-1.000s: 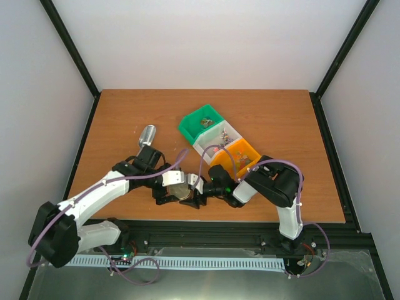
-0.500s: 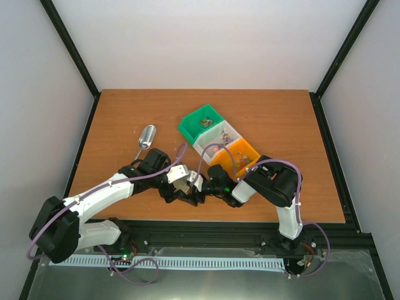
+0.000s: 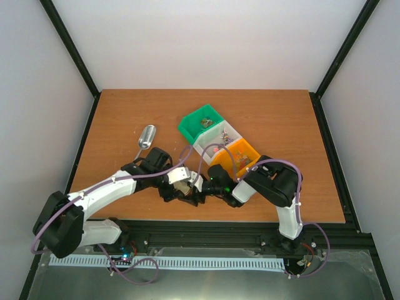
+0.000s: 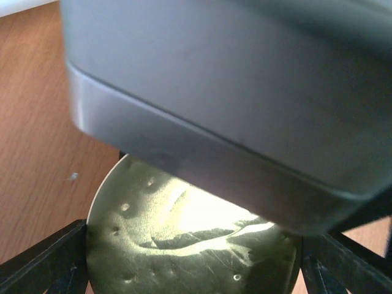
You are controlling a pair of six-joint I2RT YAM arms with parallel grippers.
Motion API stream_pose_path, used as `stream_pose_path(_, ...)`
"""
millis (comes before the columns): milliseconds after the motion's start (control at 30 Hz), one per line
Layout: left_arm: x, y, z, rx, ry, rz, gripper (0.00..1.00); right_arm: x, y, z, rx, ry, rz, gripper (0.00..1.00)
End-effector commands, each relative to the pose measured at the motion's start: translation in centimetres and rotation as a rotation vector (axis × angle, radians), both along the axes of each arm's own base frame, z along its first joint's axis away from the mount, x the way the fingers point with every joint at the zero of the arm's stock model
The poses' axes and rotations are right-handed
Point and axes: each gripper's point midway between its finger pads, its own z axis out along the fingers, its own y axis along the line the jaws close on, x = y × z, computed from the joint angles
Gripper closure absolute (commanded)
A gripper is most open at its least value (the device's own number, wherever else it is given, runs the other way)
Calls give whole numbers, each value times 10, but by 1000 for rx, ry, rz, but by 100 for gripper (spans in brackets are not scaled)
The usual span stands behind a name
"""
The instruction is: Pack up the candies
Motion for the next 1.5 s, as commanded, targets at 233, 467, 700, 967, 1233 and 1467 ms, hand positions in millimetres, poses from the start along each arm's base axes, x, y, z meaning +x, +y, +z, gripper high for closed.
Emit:
stream_pose_path(233,-41,-4,-6,40,5,-592,13,-41,-22,-29,-96,19,199,52)
stream_pose_path(467,-17,-17,17,-20,4,-432,2,-31,-19,-28,-92,43,145,53)
stream_pose_path(700,-19,-4,29,-69,-22,-189,0,-18,-18,-30,-97,52,57,53)
stream_pose_path(967,3,0,18,-38,21,107,0,1,-15,-33,-103,64,-42,53)
stream_pose_path(1233,14,-11,10,-52,-4,158,0,9,-12,-33,-102,73,-82,53)
stream_pose_path(1467,16,-3,-6,23,-4,152,4,12,-12,-33,-102,75,-94,53)
